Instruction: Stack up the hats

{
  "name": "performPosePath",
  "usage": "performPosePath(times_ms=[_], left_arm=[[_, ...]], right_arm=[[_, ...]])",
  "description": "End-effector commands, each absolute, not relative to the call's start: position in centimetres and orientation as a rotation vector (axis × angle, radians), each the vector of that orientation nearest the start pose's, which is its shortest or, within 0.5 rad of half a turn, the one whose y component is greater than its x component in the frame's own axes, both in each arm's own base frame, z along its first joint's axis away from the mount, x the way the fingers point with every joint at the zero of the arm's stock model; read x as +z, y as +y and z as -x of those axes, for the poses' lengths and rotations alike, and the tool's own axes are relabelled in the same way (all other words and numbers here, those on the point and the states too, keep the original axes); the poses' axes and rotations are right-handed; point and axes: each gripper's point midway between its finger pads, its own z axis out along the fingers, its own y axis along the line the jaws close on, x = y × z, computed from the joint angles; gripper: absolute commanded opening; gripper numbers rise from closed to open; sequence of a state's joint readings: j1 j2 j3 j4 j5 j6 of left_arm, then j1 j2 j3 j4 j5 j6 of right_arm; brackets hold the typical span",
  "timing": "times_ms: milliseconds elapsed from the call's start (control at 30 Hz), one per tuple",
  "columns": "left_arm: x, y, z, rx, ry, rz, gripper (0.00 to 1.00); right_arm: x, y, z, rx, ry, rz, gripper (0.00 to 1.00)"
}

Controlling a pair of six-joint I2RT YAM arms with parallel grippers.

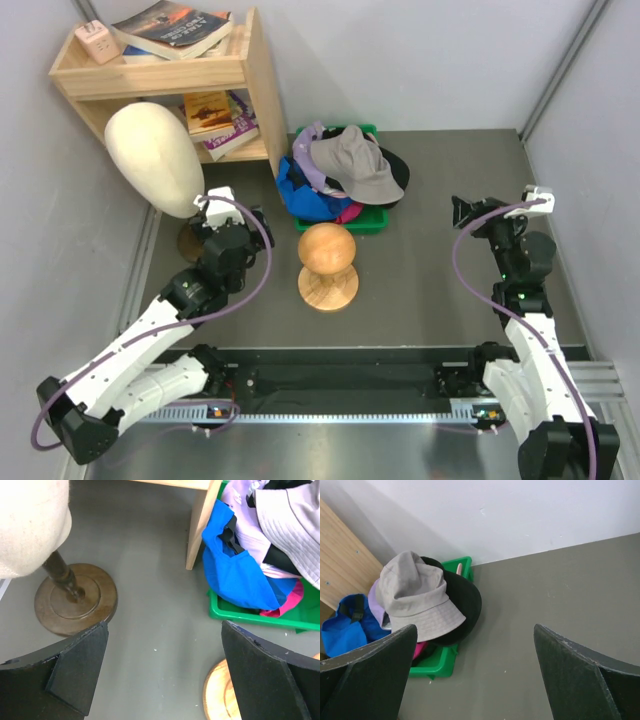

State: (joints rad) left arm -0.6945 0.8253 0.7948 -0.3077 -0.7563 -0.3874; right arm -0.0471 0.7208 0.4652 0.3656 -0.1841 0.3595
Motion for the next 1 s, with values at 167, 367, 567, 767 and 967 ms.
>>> performPosePath(times_ms=[167,367,567,767,967], left_arm=[[27.5,-11.6,-27.7,-0.179,1.69,-0.004,0.99],[26.7,-11.8,-28.3,-0.145,1.669,-0.029,0.99],[23.0,-12.7,-30.8,-0.052,1.733,-0.013,0.99],[21.0,-12.7,-31.2,-0.024,1.722,-0.037,0.99],[19.9,-11.9,-30.4,-0.037,1.713,-0.004,0.99]], right_arm=[[27.8,2.9,-32.3,0.37,1.446,-0.132,1.0],[29.2,4.2,-33.0,0.367,1.449,-0.057,0.98],[31.8,11.9,-35.4,0.426,1.498,0.094,0.96],[34.2,19.0,-38.7,0.502,1.5,0.198,0.96],[32.6,23.5,-44.4,0.499,1.572,0.254,0.94]])
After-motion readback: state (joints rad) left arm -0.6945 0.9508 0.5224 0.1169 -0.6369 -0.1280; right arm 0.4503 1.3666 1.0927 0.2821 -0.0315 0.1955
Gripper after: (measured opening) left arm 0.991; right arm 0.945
